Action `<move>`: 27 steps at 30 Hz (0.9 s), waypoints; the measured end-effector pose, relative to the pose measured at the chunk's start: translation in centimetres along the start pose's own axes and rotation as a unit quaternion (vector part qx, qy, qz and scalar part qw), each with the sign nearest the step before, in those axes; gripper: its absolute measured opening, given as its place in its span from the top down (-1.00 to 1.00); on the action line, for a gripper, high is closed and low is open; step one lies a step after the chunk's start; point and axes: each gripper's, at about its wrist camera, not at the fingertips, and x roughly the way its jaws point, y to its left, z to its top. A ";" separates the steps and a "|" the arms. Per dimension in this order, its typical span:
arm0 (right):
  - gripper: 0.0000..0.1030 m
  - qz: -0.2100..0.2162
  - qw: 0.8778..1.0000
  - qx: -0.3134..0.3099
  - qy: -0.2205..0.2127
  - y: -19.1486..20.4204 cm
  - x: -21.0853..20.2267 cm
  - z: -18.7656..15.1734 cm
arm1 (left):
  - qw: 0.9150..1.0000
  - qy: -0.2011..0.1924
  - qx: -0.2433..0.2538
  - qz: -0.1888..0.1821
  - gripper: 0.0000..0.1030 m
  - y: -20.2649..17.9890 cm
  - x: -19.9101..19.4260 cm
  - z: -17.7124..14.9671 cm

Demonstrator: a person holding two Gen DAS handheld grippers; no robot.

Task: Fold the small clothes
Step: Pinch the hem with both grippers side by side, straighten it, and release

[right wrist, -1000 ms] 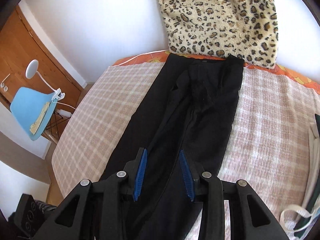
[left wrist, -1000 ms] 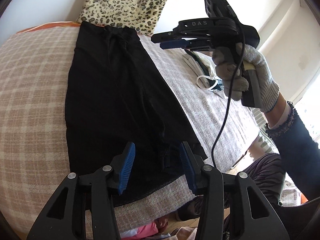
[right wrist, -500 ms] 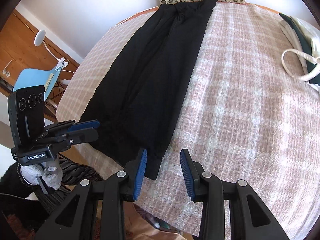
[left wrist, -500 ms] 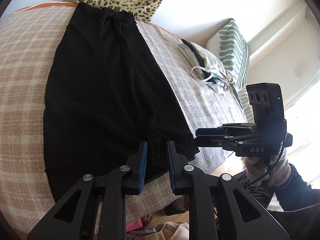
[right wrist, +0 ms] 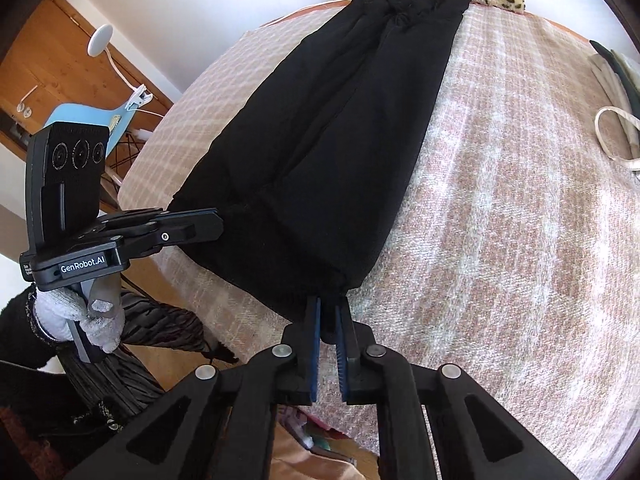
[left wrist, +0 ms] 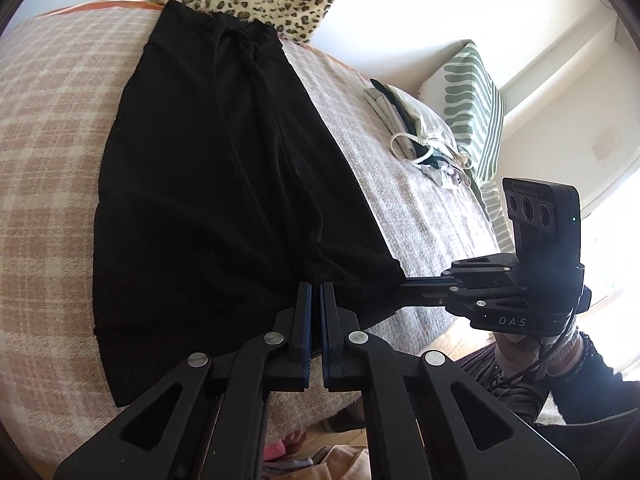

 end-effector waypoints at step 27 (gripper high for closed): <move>0.33 0.012 0.999 0.034 -0.012 -1.1 -0.1 -0.7 | 0.993 -0.010 -0.051 0.104 0.31 6.2 -6.7 -1.8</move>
